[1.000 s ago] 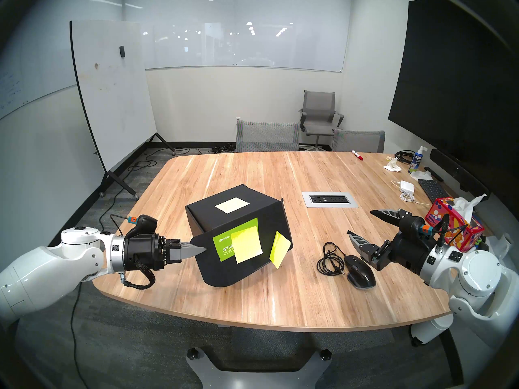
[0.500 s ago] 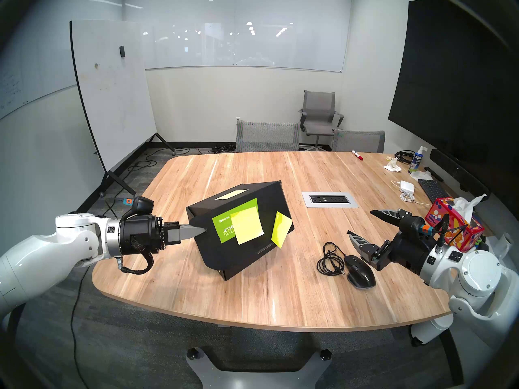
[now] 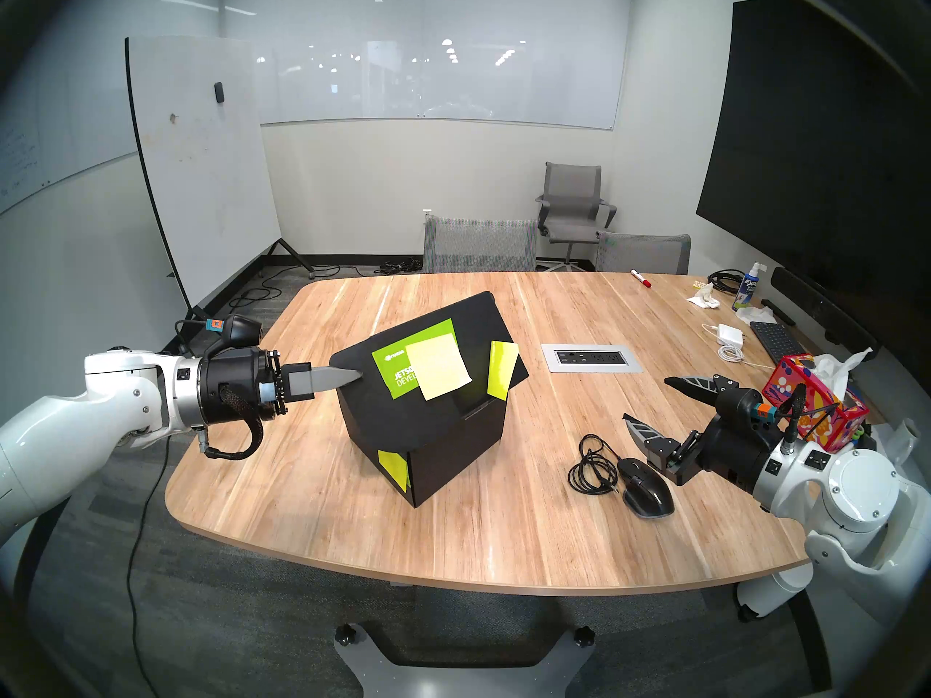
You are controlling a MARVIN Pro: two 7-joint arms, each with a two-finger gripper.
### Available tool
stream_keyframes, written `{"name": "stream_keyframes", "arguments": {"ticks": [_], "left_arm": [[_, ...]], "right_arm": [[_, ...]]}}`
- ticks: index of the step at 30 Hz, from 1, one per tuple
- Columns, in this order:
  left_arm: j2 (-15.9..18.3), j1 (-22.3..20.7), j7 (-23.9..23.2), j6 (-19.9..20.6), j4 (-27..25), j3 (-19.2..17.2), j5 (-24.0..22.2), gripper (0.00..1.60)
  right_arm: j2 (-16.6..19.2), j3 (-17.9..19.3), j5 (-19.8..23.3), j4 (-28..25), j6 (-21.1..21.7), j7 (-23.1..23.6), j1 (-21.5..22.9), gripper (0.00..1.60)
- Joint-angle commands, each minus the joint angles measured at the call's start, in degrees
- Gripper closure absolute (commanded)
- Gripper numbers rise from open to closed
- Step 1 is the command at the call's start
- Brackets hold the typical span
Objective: Open the box and place the mouse inside
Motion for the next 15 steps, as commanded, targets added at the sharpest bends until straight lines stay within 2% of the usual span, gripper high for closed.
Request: {"name": "stream_keyframes", "arguments": {"ticks": [1,15], "left_arm": [[0.5,-2.5,-0.1,1.7,1.4,-3.0,-4.0,1.6],[0.0,-6.9,0.2,6.3,7.5,-3.6,-7.8,1.6]], "right_arm": [[-0.1,0.1,0.0,-0.3,-0.2,0.1,0.0,0.0],[-0.1,0.1,0.0,-0.3,-0.2,0.1,0.0,0.0]]}}
